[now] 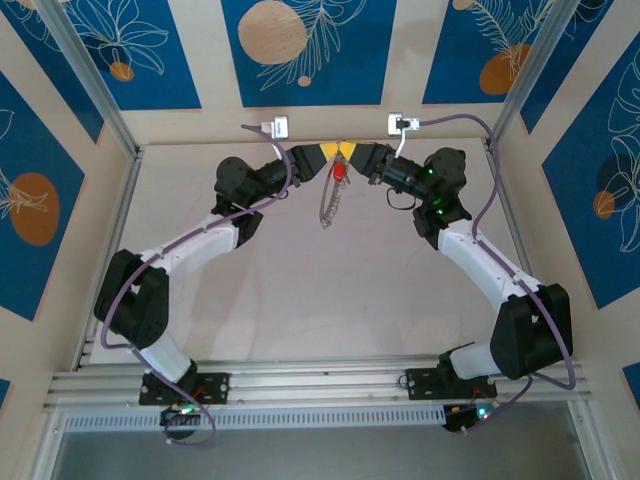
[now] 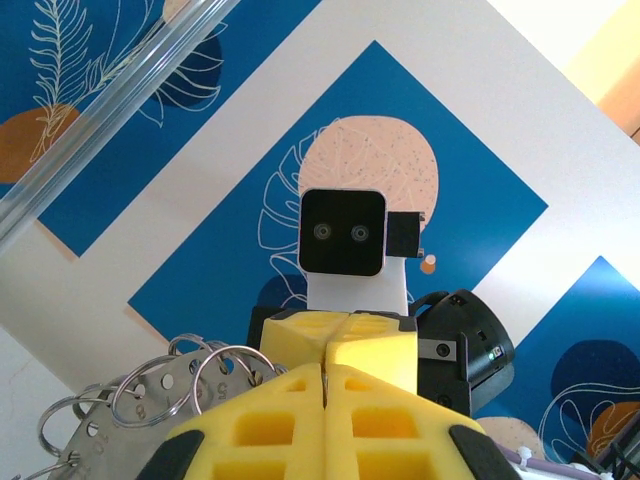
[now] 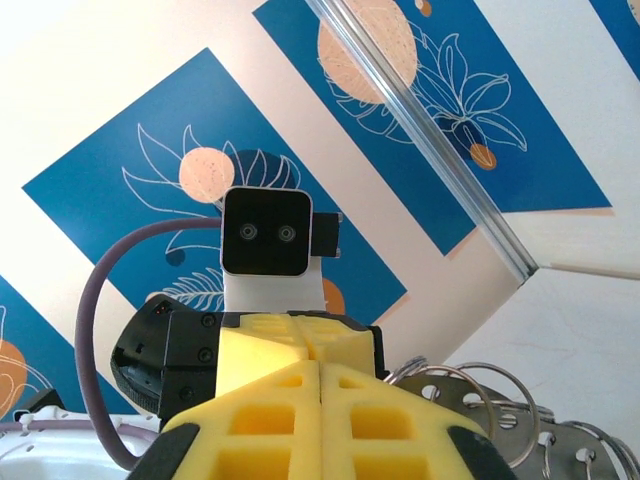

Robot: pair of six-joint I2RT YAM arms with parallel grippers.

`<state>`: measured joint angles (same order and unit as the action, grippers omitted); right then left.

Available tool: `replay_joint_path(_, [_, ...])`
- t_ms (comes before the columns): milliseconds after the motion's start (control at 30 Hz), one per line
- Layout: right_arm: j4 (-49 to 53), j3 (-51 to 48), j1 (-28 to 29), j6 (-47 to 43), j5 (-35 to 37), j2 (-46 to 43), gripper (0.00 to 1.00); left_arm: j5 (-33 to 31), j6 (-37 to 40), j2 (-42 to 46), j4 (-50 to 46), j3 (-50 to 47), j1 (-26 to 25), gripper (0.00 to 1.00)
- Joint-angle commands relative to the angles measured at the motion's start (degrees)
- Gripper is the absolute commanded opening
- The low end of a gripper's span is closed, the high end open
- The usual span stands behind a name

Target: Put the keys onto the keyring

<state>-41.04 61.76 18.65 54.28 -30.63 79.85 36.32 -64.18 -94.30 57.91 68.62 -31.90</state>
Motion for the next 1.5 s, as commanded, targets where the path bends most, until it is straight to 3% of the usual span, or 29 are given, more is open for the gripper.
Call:
replay_joint_path(0, [0.86,1.88,0.27,-0.96,-0.19,0.99,0.00,0.95,0.10,0.24,4.38,1.65,-1.02,0.00])
replay_joint_path(233, [5.06,2.63,-0.66,-3.27,-2.62,1.01,0.00,2.03,2.98,1.03,1.53,2.12,-1.02,0.00])
replay_joint_path(467, [15.83,7.21,-4.00,-9.51,-10.98,1.26,0.00,8.35,8.83,2.80,-5.58,4.02,0.02,0.36])
replay_joint_path(700, [23.78,10.66,-7.30,-14.30,-17.34,1.99,0.00,13.81,14.39,4.76,-13.42,5.53,1.95,0.50])
replay_joint_path(967, [33.01,16.69,-9.01,-20.72,-25.59,4.80,0.00,21.47,25.74,5.44,-28.48,10.01,4.54,0.54])
replay_joint_path(1233, [43.31,22.44,-8.30,-28.09,-29.64,7.19,0.00,26.03,43.05,2.57,-51.93,19.40,5.62,0.52])
replay_joint_path(1467, [48.37,25.23,-7.08,-31.75,-31.64,8.42,0.00,27.60,48.74,0.06,-59.60,23.82,5.81,0.50])
